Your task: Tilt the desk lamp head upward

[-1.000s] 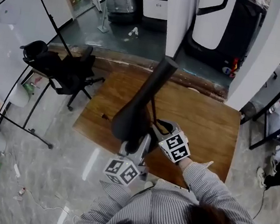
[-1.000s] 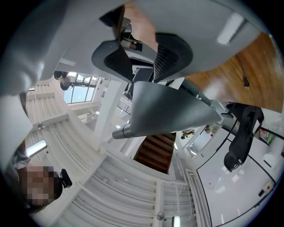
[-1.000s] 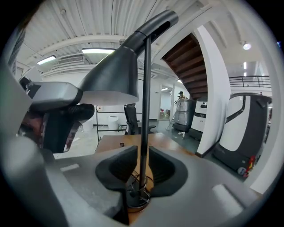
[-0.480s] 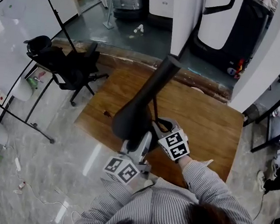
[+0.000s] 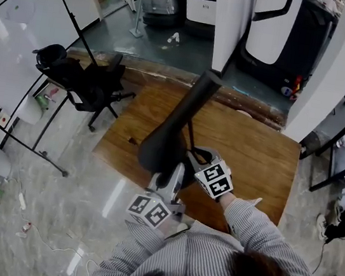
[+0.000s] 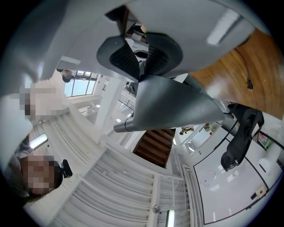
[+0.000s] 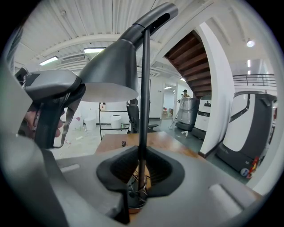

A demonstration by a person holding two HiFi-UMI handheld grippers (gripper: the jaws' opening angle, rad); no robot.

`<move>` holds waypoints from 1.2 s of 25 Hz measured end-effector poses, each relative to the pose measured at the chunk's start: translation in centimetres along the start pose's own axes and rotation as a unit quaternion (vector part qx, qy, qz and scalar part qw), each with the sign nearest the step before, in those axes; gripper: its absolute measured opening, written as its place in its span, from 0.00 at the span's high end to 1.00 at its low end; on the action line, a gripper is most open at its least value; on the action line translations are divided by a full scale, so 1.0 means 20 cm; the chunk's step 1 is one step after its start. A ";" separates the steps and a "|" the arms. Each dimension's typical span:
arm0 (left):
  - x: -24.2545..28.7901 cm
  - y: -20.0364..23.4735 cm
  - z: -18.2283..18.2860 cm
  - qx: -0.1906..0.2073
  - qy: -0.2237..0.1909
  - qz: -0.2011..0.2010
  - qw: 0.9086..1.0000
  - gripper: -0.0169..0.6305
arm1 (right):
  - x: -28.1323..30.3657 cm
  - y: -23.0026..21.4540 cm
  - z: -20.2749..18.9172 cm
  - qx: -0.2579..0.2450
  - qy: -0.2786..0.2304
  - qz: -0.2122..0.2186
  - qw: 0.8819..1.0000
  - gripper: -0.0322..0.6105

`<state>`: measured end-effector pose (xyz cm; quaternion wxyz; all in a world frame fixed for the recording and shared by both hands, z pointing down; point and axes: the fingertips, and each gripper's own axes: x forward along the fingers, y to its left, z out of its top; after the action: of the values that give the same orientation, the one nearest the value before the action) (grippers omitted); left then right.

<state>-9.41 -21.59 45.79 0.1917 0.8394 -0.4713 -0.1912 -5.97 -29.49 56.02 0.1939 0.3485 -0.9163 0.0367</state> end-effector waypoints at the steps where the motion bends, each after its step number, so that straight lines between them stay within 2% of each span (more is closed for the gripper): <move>1: 0.00 0.00 0.00 -0.003 0.002 -0.002 1.000 0.92 | 0.00 0.00 0.00 -0.001 0.000 -0.001 1.000 0.87; 6: 0.00 -0.01 0.00 -0.005 0.007 -0.016 1.000 0.93 | 0.00 -0.01 0.01 0.009 -0.007 0.003 1.000 0.87; 13: -0.06 0.01 0.09 0.052 0.017 -0.012 0.998 0.94 | 0.00 -0.01 0.00 0.013 -0.007 0.005 1.000 0.88; 19: -0.11 0.02 0.16 0.061 0.016 -0.011 0.998 0.94 | 0.00 0.00 0.01 0.013 -0.011 0.000 1.000 0.88; 26: -0.16 0.02 0.29 0.106 0.015 -0.003 0.994 0.94 | 0.00 -0.01 0.00 0.016 -0.015 -0.005 1.000 0.88; 30: -0.18 0.02 0.33 0.114 0.018 0.001 0.993 0.94 | 0.00 0.00 0.00 0.019 -0.014 -0.005 1.000 0.88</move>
<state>-14.72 -19.61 40.85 0.1034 0.8585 -0.4876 -0.1205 -5.97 -29.57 56.03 0.1746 0.3569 -0.9164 0.0480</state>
